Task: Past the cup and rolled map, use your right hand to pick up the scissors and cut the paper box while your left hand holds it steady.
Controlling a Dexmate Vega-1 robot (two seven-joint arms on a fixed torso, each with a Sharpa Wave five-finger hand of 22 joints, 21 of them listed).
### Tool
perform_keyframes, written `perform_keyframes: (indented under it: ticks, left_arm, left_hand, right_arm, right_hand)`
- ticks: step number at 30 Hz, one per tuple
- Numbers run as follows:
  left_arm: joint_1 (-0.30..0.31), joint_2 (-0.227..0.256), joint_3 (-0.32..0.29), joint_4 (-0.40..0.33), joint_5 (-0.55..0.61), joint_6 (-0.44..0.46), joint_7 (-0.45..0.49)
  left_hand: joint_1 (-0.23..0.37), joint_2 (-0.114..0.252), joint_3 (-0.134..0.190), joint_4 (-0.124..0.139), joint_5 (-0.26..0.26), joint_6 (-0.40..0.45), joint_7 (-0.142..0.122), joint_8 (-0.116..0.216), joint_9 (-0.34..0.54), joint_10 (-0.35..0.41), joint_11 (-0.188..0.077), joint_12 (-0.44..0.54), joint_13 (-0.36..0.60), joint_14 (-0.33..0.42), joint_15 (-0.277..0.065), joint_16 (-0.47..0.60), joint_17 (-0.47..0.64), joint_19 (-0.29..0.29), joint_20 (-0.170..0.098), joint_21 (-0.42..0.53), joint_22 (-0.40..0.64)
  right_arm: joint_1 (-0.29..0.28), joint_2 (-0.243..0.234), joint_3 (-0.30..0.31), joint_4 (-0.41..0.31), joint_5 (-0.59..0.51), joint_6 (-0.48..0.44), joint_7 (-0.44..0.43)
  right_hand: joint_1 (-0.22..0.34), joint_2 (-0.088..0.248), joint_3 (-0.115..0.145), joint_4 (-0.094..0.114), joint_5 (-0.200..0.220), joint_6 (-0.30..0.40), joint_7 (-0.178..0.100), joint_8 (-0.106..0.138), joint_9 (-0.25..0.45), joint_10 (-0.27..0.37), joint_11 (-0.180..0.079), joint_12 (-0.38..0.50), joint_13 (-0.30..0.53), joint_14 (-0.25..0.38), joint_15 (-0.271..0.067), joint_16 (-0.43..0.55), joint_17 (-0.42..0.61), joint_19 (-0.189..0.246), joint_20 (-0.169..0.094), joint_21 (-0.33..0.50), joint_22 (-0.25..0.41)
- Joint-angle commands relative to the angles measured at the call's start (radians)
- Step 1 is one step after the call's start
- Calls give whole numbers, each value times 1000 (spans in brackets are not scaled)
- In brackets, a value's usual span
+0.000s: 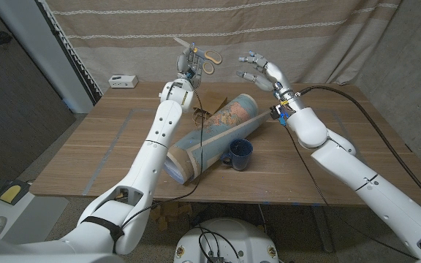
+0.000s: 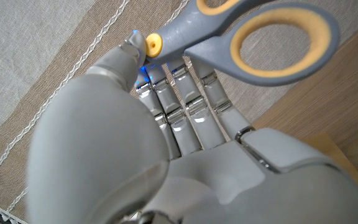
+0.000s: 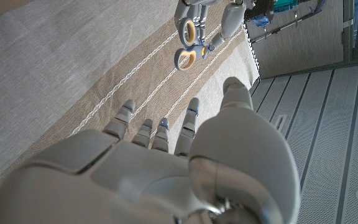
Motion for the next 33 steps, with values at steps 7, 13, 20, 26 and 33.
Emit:
perform_keyframes:
  ticks: [7, 13, 20, 26, 33]
  left_arm:
    - [-21, -19, 13, 34, -30, 21, -26]
    - [-22, -21, 20, 37, -41, 39, -29]
    - [-24, -17, 30, 36, -41, 54, -39]
    - [-22, -20, 40, 32, -44, 65, -41]
    - [-18, -25, 48, 29, -44, 67, -47]
  left_hand:
    - [5, 10, 45, 38, 6, 9, -3, 3, 5, 1, -5, -1, 7, 91, -81, 5, 2, -6, -102, 10, 1]
    - [6, 10, 46, 37, 6, 9, -1, 3, 4, 3, -4, -1, 6, 91, -81, 5, 2, -6, -102, 10, 1]
    - [4, 10, 45, 38, 6, 9, 1, 0, 0, 2, -4, -1, 6, 91, -81, 5, 3, -7, -101, 11, 1]
    - [5, 10, 46, 37, 5, 12, 1, 1, 0, 3, -4, -1, 6, 91, -81, 5, 3, -7, -102, 12, 2]
    - [5, 10, 46, 37, 5, 11, 0, 2, 2, 4, -3, 0, 6, 91, -81, 6, 4, -8, -102, 12, 2]
  right_arm:
    - [-6, 0, -16, -17, -118, -37, -46]
    - [-4, -1, -24, -23, -173, -51, -67]
    - [-3, 3, -26, -28, -181, -100, -63]
    - [-5, 1, -25, -35, -189, -126, -68]
    - [-13, 2, -24, -45, -204, -149, -89]
  right_hand:
    - [13, 2, 1, 6, 2, 8, -1, 7, 4, 9, 1, 5, 3, -8, -10, 0, 2, -9, -3, -2, 2]
    - [19, 2, 3, 5, 3, 11, -2, 9, 6, 9, 3, 5, 3, -9, -14, 0, 1, -9, -4, -2, 2]
    - [29, 2, 6, 2, 4, 8, -1, 7, 8, 3, 4, 2, 3, -9, -8, 0, 1, -7, -6, 0, 2]
    - [42, 2, 9, 0, 6, -3, 2, 3, 11, -13, 33, -4, 2, -16, 3, -2, 1, -6, -6, 1, 2]
    - [52, 2, 11, -1, 8, -13, 10, -1, 13, -24, 38, -8, 2, -23, 8, -3, 1, -5, -6, 1, 2]
